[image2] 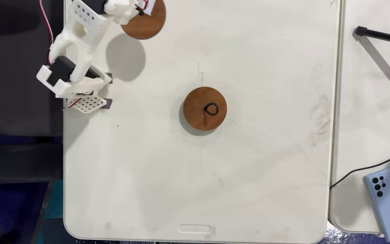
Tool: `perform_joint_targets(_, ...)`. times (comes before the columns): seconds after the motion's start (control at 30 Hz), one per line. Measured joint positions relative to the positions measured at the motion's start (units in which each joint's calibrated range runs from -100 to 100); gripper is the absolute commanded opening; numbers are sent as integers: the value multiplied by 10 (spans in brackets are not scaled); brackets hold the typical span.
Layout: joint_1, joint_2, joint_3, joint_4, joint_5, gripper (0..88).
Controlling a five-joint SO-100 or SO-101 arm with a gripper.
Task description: Pick the lid with the red cross and place it on the side.
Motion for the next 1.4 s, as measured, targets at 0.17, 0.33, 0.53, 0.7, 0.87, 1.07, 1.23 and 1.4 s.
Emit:
perform_joint_targets(0.17, -10, 0, 0, 0, 0, 7)
perform_joint_targets(0.33, -13, 0, 1, 0, -1, 7)
perform_joint_targets(0.53, -67, 0, 4, 0, -3, 7)
perform_joint_targets(0.7, -99, 0, 4, 0, 0, 8)
perform_joint_targets(0.87, -99, 0, 4, 0, 0, 8)
perform_joint_targets(1.07, -99, 0, 7, -1, 0, 8)
perform_joint_targets(1.23, -99, 0, 7, -1, -1, 8)
perform_joint_targets(1.4, -99, 0, 7, -33, -1, 8)
